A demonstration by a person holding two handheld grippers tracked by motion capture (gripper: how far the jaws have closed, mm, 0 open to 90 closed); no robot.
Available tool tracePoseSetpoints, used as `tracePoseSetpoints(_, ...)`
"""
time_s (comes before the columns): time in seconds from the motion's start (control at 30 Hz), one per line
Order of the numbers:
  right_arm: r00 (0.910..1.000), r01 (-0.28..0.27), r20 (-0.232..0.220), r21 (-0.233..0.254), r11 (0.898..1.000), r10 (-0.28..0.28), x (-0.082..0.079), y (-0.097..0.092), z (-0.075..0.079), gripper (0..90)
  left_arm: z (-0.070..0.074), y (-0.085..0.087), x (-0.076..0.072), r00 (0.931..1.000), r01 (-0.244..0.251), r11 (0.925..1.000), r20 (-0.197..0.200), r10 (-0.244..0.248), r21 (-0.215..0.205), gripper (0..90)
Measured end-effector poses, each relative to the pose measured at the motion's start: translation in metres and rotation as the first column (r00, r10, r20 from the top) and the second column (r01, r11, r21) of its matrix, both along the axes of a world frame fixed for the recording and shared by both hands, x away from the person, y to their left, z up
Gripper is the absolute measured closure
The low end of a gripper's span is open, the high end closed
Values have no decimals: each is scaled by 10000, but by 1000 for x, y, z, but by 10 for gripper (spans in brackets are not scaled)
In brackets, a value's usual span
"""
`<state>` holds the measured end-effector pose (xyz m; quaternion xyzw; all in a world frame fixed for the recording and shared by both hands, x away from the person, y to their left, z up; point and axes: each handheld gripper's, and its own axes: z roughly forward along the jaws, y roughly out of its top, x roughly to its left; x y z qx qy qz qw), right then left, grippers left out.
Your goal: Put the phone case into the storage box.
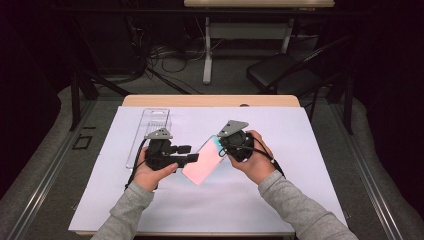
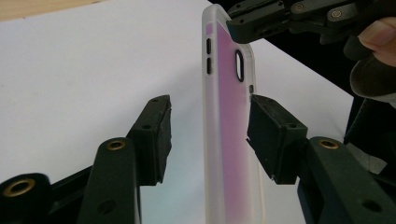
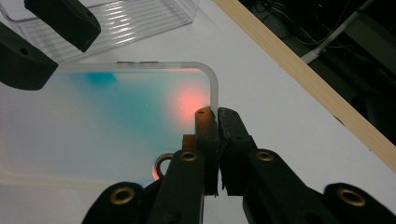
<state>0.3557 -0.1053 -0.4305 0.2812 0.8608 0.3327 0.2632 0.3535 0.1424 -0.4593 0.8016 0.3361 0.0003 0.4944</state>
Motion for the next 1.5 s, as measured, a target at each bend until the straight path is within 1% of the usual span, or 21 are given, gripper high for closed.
tracePoseSetpoints(0.03, 10000, -9, 0, -6, 10000, 9, 0, 0, 0, 878, -1, 0, 0, 10000, 12, 10000, -83, -13, -37, 502)
tracePoseSetpoints(0.17, 10000, -11, 3, -4, 10000, 11, -1, 1, -1, 878, -3, 0, 2, 9980, -21, 9996, -634, 3, -288, 528)
tracePoseSetpoints(0.37, 10000, -59, 13, -15, 10000, 59, -2, 1, -1, 878, -6, 1, 4, 9917, 59, 9990, -1277, -114, -433, 569)
tracePoseSetpoints(0.5, 9999, -104, 26, -44, 9999, 105, -3, 1, -2, 878, -8, 0, 5, 9897, 60, 9993, -1424, -113, -376, 589)
tracePoseSetpoints(0.53, 9999, -99, 23, -28, 9999, 99, -3, 2, -2, 878, -9, 0, 6, 9887, 32, 9992, -1499, -92, -402, 594)
tracePoseSetpoints(0.6, 9999, -118, 25, -17, 9999, 118, -3, 2, -3, 878, -10, 0, 6, 9837, 43, 9990, -1794, -121, -439, 612)
tracePoseSetpoints(0.63, 9999, -149, 42, -49, 9999, 149, -3, 2, -3, 877, -11, 0, 7, 9822, 49, 9990, -1871, -132, -452, 617)
tracePoseSetpoints(0.7, 9999, -136, 36, -88, 9999, 136, -3, 3, -3, 877, -12, 0, 7, 9809, 69, 9991, -1937, -150, -422, 632)
tracePoseSetpoints(0.87, 9998, -181, -2, -77, 9998, 181, -4, 4, -3, 878, -12, 0, 8, 9806, 155, 9988, -1945, -244, -467, 680)
tracePoseSetpoints(0.9, 9998, -193, 5, -81, 9998, 193, -4, 4, -3, 877, -13, 0, 8, 9797, 177, 9986, -1987, -272, -495, 683)
tracePoseSetpoints(0.93, 9998, -199, 9, -85, 9998, 199, -4, 5, -4, 878, -13, 0, 8, 9761, 165, 9981, -2156, -290, -598, 689)
tracePoseSetpoints(0.97, 9998, -212, 3, -81, 9997, 212, -5, 5, -4, 877, -14, 1, 8, 9746, 174, 9976, -2216, -318, -665, 692)
tracePoseSetpoints(1.07, 9997, -255, 22, -99, 9996, 255, -5, 6, -4, 877, -14, 0, 8, 9742, 169, 9982, -2236, -294, -576, 700)
tracePoseSetpoints(1.3, 9996, -290, 21, -86, 9995, 290, -6, 7, -4, 877, -17, -2, 9, 9720, 195, 9985, -2329, -309, -511, 732)
tracePoseSetpoints(1.5, 9995, -331, 8, -60, 9994, 331, -7, 8, -4, 878, -18, -2, 9, 9700, 207, 9983, -2409, -335, -553, 751)
